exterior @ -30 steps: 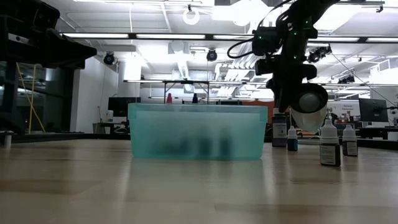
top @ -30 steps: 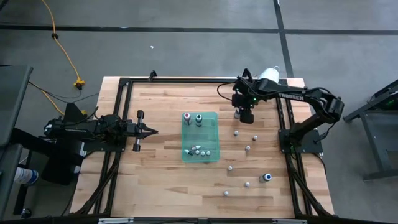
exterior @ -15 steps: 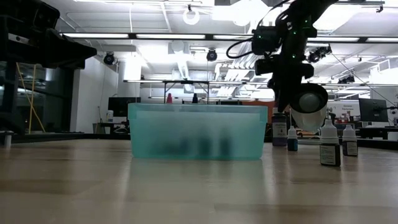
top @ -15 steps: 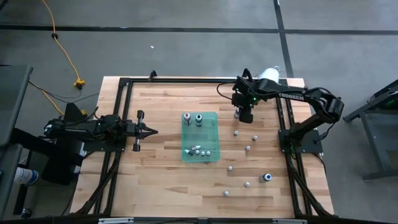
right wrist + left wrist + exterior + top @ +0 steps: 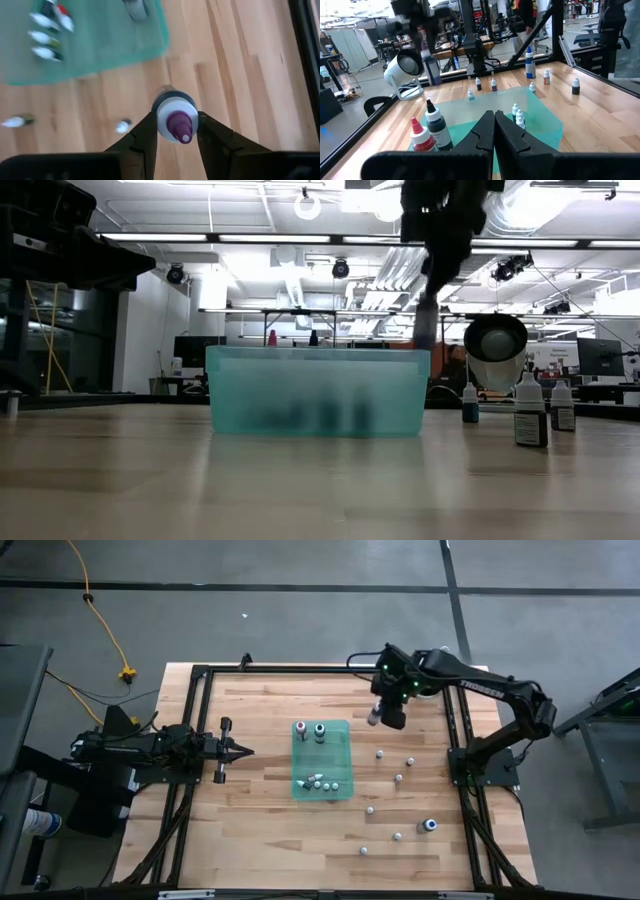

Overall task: Pick & Place food coloring
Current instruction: Put the big violet food coloring bottle into the green bin

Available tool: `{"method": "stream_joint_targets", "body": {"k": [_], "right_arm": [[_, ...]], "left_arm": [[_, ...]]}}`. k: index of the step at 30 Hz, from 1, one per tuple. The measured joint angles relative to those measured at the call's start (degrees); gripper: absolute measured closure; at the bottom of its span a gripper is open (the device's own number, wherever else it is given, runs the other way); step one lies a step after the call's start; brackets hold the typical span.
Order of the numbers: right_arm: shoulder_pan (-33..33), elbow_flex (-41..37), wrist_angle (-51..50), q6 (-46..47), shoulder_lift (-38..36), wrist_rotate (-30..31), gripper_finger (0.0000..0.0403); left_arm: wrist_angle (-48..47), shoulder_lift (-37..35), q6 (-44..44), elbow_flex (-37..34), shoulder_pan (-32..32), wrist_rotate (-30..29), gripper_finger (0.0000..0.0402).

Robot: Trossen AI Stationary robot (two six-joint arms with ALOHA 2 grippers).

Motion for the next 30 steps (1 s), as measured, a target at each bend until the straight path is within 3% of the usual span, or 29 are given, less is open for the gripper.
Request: {"method": "stream_joint_targets", "body": {"k": [11, 24, 30], "right_arm": [[4.66, 14.35, -6.47, 3.03, 2.16, -6.41, 0.0296], [10.14, 27.58, -10.40, -2.66, 14.49, -18.51, 0.0296], [11.89, 28.07, -9.32, -5.57, 19.97, -14.61, 0.0295]], "left_arm": [[-0.02, 0.00, 0.00, 0.00, 0.01, 0.00, 0.0401], [-0.02, 0.00, 0.02, 0.00, 0.00, -0.02, 0.0401], [-0.02, 0.00, 0.00, 0.00, -0.01, 0.01, 0.0401]]}}
